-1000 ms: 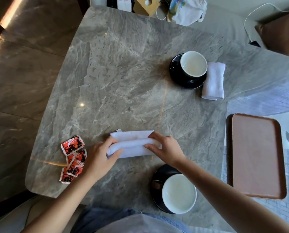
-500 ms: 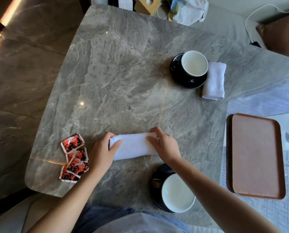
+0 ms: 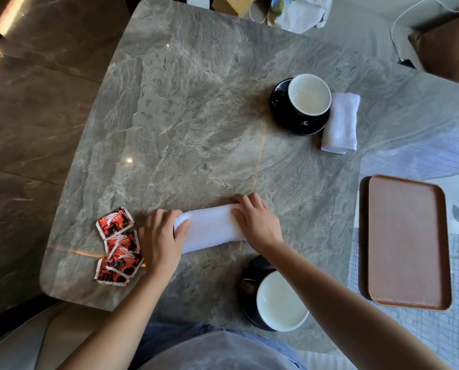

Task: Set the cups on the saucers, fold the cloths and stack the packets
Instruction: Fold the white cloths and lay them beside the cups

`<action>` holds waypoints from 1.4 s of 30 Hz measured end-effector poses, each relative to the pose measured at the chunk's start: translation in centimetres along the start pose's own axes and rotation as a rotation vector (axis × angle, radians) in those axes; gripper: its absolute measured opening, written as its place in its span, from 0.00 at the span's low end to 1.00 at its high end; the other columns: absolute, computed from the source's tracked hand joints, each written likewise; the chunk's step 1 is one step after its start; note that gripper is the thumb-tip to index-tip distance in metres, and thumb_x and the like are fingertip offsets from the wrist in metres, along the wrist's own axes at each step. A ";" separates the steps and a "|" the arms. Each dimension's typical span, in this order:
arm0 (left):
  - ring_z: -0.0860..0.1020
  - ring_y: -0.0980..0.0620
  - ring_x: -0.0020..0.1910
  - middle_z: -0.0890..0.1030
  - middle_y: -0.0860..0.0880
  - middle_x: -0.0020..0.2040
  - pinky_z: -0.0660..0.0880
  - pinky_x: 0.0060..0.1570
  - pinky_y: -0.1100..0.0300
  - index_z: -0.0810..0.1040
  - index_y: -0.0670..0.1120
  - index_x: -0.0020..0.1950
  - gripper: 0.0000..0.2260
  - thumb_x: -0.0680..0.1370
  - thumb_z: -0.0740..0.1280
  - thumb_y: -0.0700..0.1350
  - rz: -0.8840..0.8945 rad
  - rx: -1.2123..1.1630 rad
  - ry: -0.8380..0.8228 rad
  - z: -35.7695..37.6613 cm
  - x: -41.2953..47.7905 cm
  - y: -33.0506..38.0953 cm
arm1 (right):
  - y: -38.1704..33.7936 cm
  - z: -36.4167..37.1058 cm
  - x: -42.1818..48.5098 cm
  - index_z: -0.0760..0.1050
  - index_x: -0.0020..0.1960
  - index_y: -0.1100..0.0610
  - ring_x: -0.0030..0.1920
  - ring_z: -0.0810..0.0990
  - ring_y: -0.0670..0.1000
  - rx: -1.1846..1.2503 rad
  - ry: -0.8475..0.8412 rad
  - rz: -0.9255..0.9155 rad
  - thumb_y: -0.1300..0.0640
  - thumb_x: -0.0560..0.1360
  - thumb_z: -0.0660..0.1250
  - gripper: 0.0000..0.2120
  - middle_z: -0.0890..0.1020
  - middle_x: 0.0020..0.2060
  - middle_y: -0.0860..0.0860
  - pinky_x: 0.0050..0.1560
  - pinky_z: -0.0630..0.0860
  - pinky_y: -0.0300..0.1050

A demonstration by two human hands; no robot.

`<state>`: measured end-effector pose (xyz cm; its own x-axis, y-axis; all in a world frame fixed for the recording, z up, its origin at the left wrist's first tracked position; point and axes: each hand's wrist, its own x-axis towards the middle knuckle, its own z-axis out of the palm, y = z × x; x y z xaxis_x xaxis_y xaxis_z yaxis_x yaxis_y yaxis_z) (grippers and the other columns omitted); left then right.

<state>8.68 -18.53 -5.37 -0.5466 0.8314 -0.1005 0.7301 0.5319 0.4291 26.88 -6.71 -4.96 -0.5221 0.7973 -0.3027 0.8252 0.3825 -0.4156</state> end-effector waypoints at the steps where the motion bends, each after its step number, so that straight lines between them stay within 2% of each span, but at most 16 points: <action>1: 0.75 0.40 0.47 0.78 0.43 0.45 0.69 0.42 0.48 0.80 0.45 0.48 0.08 0.72 0.70 0.46 -0.022 0.029 0.004 0.2 -0.1 0.2 | 0.0 0.0 0.1 0.65 0.65 0.48 0.56 0.73 0.52 -0.001 -0.001 -0.001 0.46 0.80 0.52 0.15 0.72 0.54 0.50 0.40 0.75 0.49; 4: 0.74 0.38 0.49 0.77 0.43 0.47 0.68 0.44 0.47 0.79 0.45 0.49 0.08 0.73 0.69 0.47 -0.058 0.041 -0.009 0.4 -0.1 0.2 | 0.2 -0.2 0.5 0.65 0.62 0.49 0.54 0.74 0.51 0.022 -0.004 -0.004 0.47 0.80 0.52 0.14 0.72 0.54 0.49 0.37 0.71 0.47; 8: 0.73 0.42 0.54 0.76 0.46 0.53 0.66 0.52 0.47 0.78 0.48 0.53 0.11 0.74 0.65 0.50 -0.064 -0.093 0.049 0.0 -0.2 -0.2 | 0.4 -0.8 0.3 0.66 0.61 0.49 0.53 0.76 0.51 0.107 0.001 0.010 0.46 0.80 0.51 0.14 0.73 0.56 0.48 0.40 0.74 0.49; 12: 0.70 0.47 0.61 0.73 0.49 0.63 0.63 0.60 0.48 0.74 0.51 0.61 0.14 0.76 0.61 0.50 0.185 -0.116 0.165 -1.0 -1.0 0.0 | 0.3 -0.8 -0.1 0.66 0.63 0.49 0.55 0.76 0.50 0.134 0.006 0.002 0.45 0.80 0.52 0.15 0.73 0.58 0.47 0.41 0.70 0.46; 15: 0.68 0.50 0.66 0.69 0.50 0.70 0.58 0.65 0.45 0.70 0.52 0.66 0.18 0.76 0.60 0.48 0.404 -0.066 0.077 -0.5 -2.1 1.2 | -0.4 -1.4 -0.6 0.67 0.66 0.52 0.60 0.73 0.52 0.125 0.094 -0.005 0.46 0.79 0.55 0.18 0.72 0.62 0.49 0.47 0.71 0.46; 18: 0.61 0.52 0.73 0.64 0.50 0.75 0.49 0.70 0.45 0.64 0.52 0.72 0.22 0.77 0.58 0.49 0.418 -0.002 -0.032 0.3 -3.0 2.0 | -1.4 -2.2 -1.4 0.68 0.67 0.54 0.59 0.71 0.56 -0.048 0.224 -0.205 0.47 0.78 0.54 0.20 0.72 0.63 0.54 0.58 0.70 0.52; 20: 0.56 0.52 0.75 0.60 0.50 0.76 0.47 0.71 0.44 0.60 0.51 0.74 0.24 0.77 0.56 0.50 0.390 0.045 -0.096 0.9 -3.0 1.9 | -2.1 -2.2 -1.6 0.66 0.69 0.54 0.65 0.69 0.57 -0.106 0.177 -0.348 0.46 0.79 0.53 0.23 0.71 0.67 0.55 0.66 0.66 0.54; 21: 0.54 0.52 0.75 0.59 0.50 0.76 0.47 0.71 0.43 0.58 0.50 0.75 0.25 0.77 0.55 0.51 0.372 0.072 -0.127 1.1 -3.0 1.8 | -2.5 -2.0 -1.6 0.64 0.72 0.55 0.70 0.66 0.56 -0.145 0.117 -0.394 0.45 0.79 0.52 0.25 0.69 0.70 0.55 0.71 0.60 0.55; 24: 0.52 0.52 0.76 0.55 0.49 0.77 0.49 0.71 0.41 0.54 0.47 0.76 0.28 0.77 0.53 0.53 0.310 0.141 -0.204 1.6 -3.1 1.1 | -2.4 -0.7 -1.4 0.52 0.77 0.57 0.78 0.48 0.54 -0.254 -0.077 -0.418 0.43 0.80 0.49 0.30 0.54 0.78 0.54 0.77 0.44 0.55; 26: 0.52 0.52 0.76 0.55 0.48 0.77 0.52 0.71 0.40 0.54 0.46 0.76 0.29 0.77 0.53 0.54 0.298 0.154 -0.240 1.7 -3.0 0.7 | -1.7 0.1 -1.0 0.46 0.78 0.57 0.78 0.42 0.53 -0.240 -0.158 -0.361 0.43 0.81 0.49 0.31 0.48 0.78 0.53 0.77 0.43 0.55; 30: 0.54 0.49 0.75 0.58 0.47 0.77 0.58 0.69 0.39 0.55 0.45 0.76 0.29 0.78 0.53 0.55 0.318 0.173 -0.288 1.7 -2.7 0.2 | -1.0 0.9 -0.6 0.47 0.78 0.56 0.78 0.44 0.52 -0.212 -0.159 -0.334 0.43 0.81 0.51 0.31 0.49 0.78 0.51 0.77 0.44 0.53; 34: 0.52 0.50 0.75 0.56 0.47 0.77 0.58 0.69 0.39 0.54 0.45 0.76 0.29 0.78 0.52 0.55 0.303 0.165 -0.331 1.4 -2.8 0.4 | -1.0 0.8 -0.5 0.46 0.78 0.55 0.78 0.43 0.51 -0.210 -0.163 -0.338 0.43 0.81 0.51 0.31 0.48 0.78 0.51 0.77 0.44 0.54; 37: 0.49 0.49 0.77 0.50 0.48 0.77 0.55 0.71 0.39 0.53 0.46 0.76 0.29 0.77 0.50 0.56 0.290 0.109 -0.325 0.5 -2.6 1.0 | -1.8 0.0 -0.6 0.44 0.78 0.54 0.77 0.40 0.51 -0.221 -0.195 -0.313 0.41 0.80 0.51 0.32 0.45 0.78 0.51 0.77 0.43 0.57; 39: 0.53 0.45 0.76 0.53 0.45 0.77 0.56 0.70 0.39 0.56 0.44 0.76 0.29 0.77 0.54 0.54 0.253 0.002 -0.281 -0.6 -2.8 1.5 | -2.4 -1.2 -1.1 0.51 0.77 0.51 0.78 0.44 0.53 -0.217 -0.133 -0.296 0.42 0.79 0.55 0.30 0.49 0.78 0.53 0.76 0.44 0.58; 40: 0.58 0.43 0.75 0.57 0.43 0.77 0.59 0.69 0.41 0.60 0.42 0.74 0.29 0.76 0.59 0.51 0.235 -0.065 -0.226 -1.3 -2.9 1.7 | -2.7 -1.9 -1.5 0.59 0.75 0.50 0.77 0.53 0.56 -0.192 -0.044 -0.297 0.45 0.78 0.59 0.27 0.57 0.77 0.55 0.75 0.51 0.59; 42: 0.64 0.43 0.71 0.64 0.43 0.73 0.62 0.68 0.47 0.63 0.42 0.71 0.27 0.73 0.64 0.47 0.156 -0.233 -0.109 -2.4 -3.6 1.8 | -2.8 -2.9 -2.3 0.73 0.65 0.51 0.64 0.73 0.59 -0.122 0.152 -0.311 0.52 0.74 0.65 0.19 0.75 0.63 0.54 0.63 0.71 0.56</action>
<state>11.02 -20.97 -2.07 -0.3792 0.9191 -0.1074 0.6808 0.3557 0.6404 26.40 -8.32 -0.63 -0.7215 0.6911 -0.0437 0.6568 0.6629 -0.3595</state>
